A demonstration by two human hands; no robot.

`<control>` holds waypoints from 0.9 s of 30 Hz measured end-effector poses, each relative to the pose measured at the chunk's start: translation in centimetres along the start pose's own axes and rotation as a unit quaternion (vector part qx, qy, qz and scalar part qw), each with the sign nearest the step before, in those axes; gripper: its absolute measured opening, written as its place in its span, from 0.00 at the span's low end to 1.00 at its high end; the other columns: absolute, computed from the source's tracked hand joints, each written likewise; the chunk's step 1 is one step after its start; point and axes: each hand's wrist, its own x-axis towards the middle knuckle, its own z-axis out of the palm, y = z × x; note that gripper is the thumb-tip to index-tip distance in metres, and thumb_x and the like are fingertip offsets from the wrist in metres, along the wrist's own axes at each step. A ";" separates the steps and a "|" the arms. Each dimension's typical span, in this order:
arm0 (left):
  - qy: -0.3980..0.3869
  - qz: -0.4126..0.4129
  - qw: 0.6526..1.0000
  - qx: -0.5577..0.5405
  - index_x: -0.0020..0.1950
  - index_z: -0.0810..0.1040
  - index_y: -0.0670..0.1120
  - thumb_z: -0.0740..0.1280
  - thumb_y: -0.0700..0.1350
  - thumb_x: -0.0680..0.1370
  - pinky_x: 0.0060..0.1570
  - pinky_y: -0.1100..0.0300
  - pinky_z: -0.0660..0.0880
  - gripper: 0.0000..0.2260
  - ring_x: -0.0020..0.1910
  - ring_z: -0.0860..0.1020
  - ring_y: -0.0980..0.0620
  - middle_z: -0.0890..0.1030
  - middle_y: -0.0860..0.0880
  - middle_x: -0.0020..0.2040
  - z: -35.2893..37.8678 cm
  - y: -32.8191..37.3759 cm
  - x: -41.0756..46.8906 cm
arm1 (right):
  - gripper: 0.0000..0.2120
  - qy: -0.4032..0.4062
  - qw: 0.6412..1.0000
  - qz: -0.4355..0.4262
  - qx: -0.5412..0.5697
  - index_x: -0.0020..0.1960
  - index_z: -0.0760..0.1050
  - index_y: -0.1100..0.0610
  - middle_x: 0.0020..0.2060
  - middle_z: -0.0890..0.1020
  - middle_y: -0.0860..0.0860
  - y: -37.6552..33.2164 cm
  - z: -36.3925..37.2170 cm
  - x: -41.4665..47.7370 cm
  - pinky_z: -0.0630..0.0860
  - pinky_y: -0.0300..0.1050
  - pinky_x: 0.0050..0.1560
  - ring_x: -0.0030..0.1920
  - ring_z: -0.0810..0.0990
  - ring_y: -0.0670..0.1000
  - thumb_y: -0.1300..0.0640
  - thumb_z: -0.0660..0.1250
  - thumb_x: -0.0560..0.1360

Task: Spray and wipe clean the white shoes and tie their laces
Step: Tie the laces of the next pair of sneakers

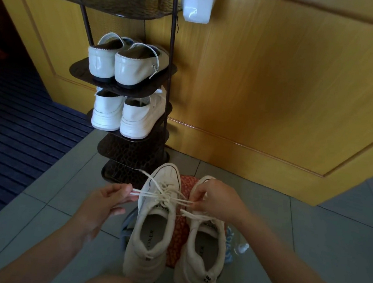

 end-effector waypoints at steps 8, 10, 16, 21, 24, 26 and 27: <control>-0.044 0.079 0.985 0.145 0.46 0.82 0.45 0.68 0.37 0.75 0.34 0.66 0.79 0.05 0.36 0.83 0.54 0.84 0.46 0.36 -0.4 1.5 0.1 | 0.01 0.036 0.968 -0.018 0.246 0.41 0.81 0.50 0.37 0.81 0.44 0.3 -0.2 -0.3 0.69 0.31 0.38 0.36 0.76 0.37 0.53 0.73 0.70; -0.035 0.103 0.976 0.189 0.43 0.82 0.44 0.68 0.36 0.74 0.32 0.65 0.78 0.05 0.34 0.83 0.53 0.84 0.47 0.34 -0.8 1.7 0.3 | 0.03 0.030 0.974 -0.017 0.225 0.39 0.80 0.48 0.38 0.81 0.45 0.7 0.1 -0.4 0.69 0.33 0.38 0.36 0.76 0.38 0.53 0.73 0.70; -0.008 0.070 0.988 0.135 0.42 0.79 0.41 0.64 0.36 0.77 0.30 0.67 0.78 0.06 0.35 0.78 0.49 0.79 0.42 0.35 -0.6 1.0 0.3 | 0.11 -0.002 0.988 -0.004 0.152 0.33 0.76 0.42 0.32 0.79 0.40 1.3 -0.1 -0.6 0.66 0.33 0.35 0.33 0.74 0.33 0.54 0.74 0.69; -0.006 0.048 0.993 0.106 0.45 0.79 0.39 0.64 0.37 0.77 0.31 0.68 0.78 0.04 0.38 0.78 0.46 0.78 0.39 0.37 -1.0 0.8 0.3 | 0.11 -0.012 0.990 0.012 0.137 0.32 0.76 0.41 0.32 0.79 0.38 1.5 -0.5 -0.7 0.68 0.35 0.39 0.35 0.75 0.35 0.52 0.75 0.68; -0.002 0.049 0.991 0.126 0.47 0.79 0.38 0.64 0.39 0.77 0.31 0.68 0.78 0.05 0.37 0.79 0.46 0.78 0.40 0.38 -1.1 0.6 0.4 | 0.11 -0.006 0.989 0.019 0.150 0.32 0.77 0.41 0.32 0.80 0.38 1.6 -0.3 -0.9 0.70 0.36 0.41 0.37 0.76 0.36 0.52 0.75 0.68; 0.003 0.048 0.990 0.135 0.48 0.78 0.38 0.64 0.39 0.77 0.31 0.69 0.78 0.06 0.37 0.78 0.46 0.78 0.39 0.39 -1.0 0.6 0.4 | 0.10 -0.004 0.989 0.018 0.148 0.33 0.77 0.42 0.33 0.80 0.38 1.7 -0.1 -1.0 0.68 0.35 0.40 0.36 0.76 0.35 0.52 0.75 0.68; 0.004 0.044 0.990 0.131 0.48 0.78 0.38 0.64 0.38 0.78 0.30 0.69 0.77 0.05 0.38 0.78 0.46 0.78 0.38 0.40 -0.9 0.6 0.4 | 0.09 -0.003 0.989 0.017 0.145 0.33 0.77 0.42 0.33 0.80 0.38 1.8 -0.1 -1.0 0.68 0.35 0.39 0.35 0.75 0.35 0.52 0.75 0.68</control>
